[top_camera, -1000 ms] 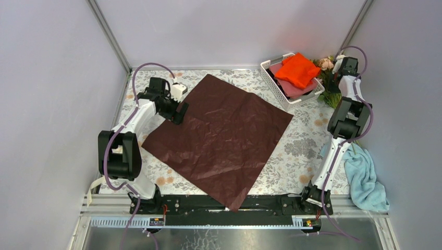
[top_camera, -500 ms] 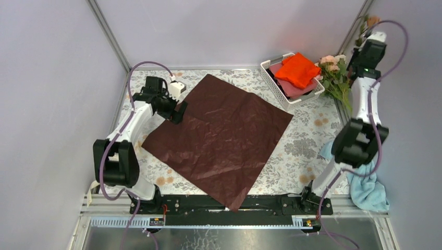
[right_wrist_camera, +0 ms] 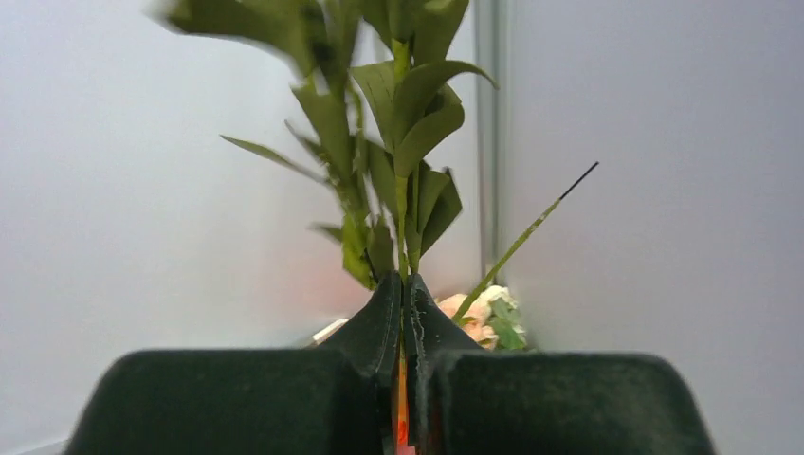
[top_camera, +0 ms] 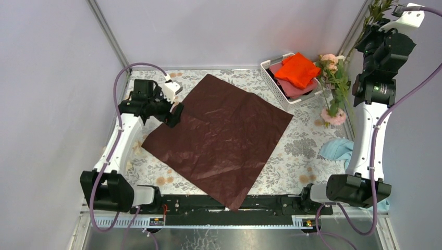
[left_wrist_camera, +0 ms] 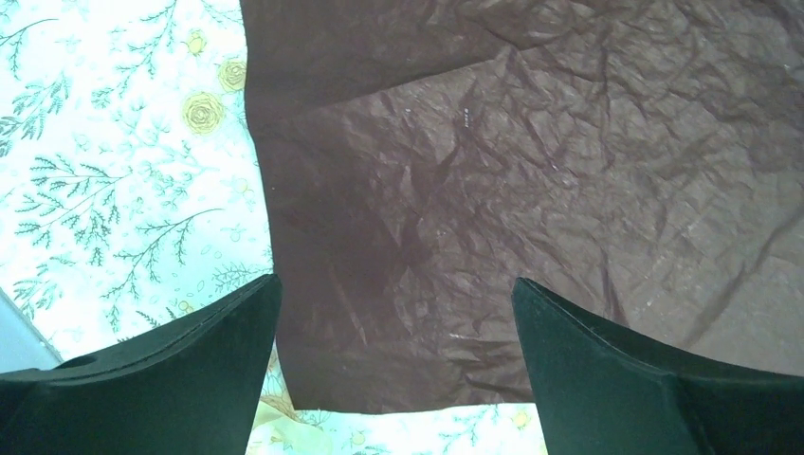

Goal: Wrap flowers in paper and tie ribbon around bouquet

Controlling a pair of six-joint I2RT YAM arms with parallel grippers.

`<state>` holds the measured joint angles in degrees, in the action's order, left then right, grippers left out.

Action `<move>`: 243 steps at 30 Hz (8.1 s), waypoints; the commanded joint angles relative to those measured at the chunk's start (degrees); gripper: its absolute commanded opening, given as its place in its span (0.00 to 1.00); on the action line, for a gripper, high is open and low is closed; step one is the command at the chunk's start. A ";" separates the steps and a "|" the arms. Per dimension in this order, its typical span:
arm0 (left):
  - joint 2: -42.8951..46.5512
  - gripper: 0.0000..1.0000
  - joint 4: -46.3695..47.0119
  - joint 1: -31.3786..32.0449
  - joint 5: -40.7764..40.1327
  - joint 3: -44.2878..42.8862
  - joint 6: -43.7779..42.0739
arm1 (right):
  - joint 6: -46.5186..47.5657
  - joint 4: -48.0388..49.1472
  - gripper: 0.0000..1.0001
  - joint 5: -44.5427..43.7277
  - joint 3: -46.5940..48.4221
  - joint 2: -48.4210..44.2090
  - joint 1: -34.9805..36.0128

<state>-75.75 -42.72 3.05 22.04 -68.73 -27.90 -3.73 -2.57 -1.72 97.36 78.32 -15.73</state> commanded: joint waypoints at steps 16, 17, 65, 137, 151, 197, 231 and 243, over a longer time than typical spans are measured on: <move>5.95 0.99 -8.13 0.01 16.18 -6.59 -0.49 | -17.56 5.49 0.00 27.25 1.60 -4.82 6.16; 5.37 0.99 -8.23 0.07 17.41 -7.54 -0.06 | -19.34 6.19 0.00 27.94 0.39 -4.95 7.80; 4.79 0.99 -5.46 -1.91 8.39 4.03 -3.03 | -37.77 -9.67 0.77 -2.86 -40.27 4.60 15.25; 3.84 0.99 -5.31 -2.06 5.70 2.74 -3.15 | -10.05 -4.37 0.00 -7.25 -10.56 -6.61 8.66; 3.02 0.99 -5.13 -3.01 2.57 4.17 -3.47 | 19.28 -31.29 0.00 32.53 -0.33 14.12 46.35; -12.87 0.99 -4.76 -4.46 3.89 -1.64 0.97 | 12.89 -32.87 0.41 12.71 19.96 51.50 -6.86; -18.29 0.99 -11.18 -9.25 10.66 -3.46 -0.59 | 19.64 -27.66 0.00 10.63 25.43 51.41 -6.77; -15.11 0.99 -12.74 -9.37 12.94 -5.94 -0.31 | 6.33 -29.52 0.00 12.22 25.66 32.48 -6.77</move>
<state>-93.51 -53.78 -5.80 32.71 -72.40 -28.03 10.09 -32.86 8.23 119.68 120.46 -22.76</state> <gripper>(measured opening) 0.986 0.113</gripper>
